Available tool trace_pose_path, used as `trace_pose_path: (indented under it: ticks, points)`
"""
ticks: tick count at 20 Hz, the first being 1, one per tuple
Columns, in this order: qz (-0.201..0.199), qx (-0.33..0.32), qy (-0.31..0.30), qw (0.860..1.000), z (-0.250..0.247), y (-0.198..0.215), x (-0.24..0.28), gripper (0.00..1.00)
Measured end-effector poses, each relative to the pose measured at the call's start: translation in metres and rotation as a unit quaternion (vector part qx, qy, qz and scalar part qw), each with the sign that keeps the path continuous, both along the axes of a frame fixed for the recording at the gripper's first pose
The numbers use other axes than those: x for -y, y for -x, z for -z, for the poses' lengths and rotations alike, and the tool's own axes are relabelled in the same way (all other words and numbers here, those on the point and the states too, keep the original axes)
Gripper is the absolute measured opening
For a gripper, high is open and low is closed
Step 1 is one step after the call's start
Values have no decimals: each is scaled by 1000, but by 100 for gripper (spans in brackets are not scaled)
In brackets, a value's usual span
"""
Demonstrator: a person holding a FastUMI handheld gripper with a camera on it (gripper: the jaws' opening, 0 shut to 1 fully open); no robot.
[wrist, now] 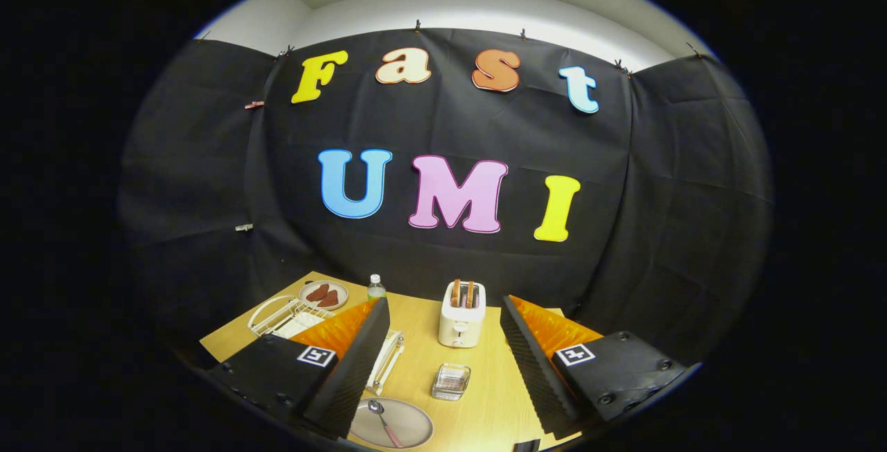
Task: Take the plate from the dish rack, then take the spoon from the basket and place it into the plate.
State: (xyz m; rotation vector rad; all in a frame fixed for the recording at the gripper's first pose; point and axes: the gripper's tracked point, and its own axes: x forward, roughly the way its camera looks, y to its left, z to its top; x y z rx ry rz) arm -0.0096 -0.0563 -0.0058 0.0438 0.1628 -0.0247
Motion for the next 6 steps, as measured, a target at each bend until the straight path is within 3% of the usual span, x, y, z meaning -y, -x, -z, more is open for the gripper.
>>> trace_pose_path:
  ticks: [6]
  points:
    - [-2, -15, 3, 1000, 8, -2, -1, 99]
